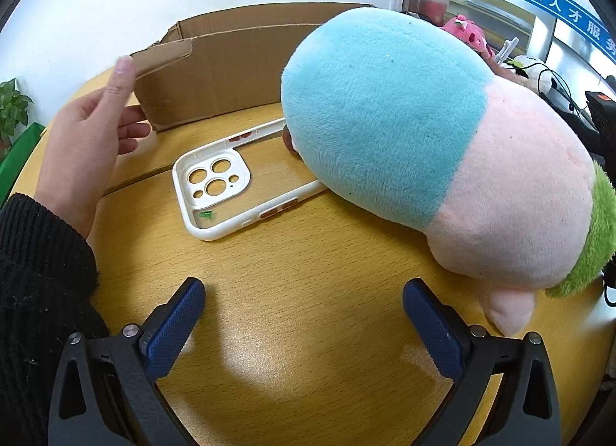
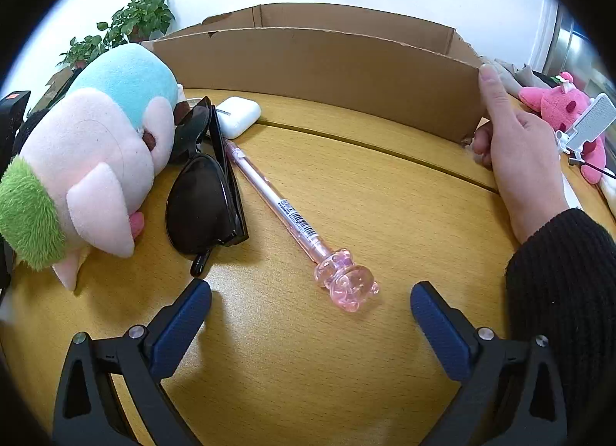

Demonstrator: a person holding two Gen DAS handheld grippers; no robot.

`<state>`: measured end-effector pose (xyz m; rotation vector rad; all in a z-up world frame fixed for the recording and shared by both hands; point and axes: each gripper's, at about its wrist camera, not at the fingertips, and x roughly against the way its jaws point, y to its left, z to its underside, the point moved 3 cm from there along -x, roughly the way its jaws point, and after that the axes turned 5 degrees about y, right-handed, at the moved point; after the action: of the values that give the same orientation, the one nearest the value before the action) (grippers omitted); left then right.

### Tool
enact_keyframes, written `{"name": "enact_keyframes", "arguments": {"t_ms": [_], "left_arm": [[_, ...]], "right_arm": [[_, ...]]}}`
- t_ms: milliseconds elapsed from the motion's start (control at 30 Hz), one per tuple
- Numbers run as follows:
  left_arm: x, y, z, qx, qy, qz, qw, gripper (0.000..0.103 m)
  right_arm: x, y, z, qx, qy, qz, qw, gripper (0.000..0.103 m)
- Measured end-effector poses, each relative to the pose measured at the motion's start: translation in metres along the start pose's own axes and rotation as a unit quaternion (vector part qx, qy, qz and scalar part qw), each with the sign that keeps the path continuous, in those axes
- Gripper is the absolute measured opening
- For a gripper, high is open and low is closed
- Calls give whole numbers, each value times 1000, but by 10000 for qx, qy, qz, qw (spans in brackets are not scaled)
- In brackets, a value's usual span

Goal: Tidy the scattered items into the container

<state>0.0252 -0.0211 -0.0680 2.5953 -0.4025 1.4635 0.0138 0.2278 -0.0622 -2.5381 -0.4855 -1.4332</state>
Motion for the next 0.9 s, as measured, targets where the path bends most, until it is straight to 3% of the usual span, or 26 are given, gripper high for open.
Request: {"name": "enact_keyframes", "arguments": {"t_ms": [900], "left_arm": [[1,2,2,4,-2,-3,10000,103]], "right_arm": [[0,2,1,-3,-1,6,10000,103]]}}
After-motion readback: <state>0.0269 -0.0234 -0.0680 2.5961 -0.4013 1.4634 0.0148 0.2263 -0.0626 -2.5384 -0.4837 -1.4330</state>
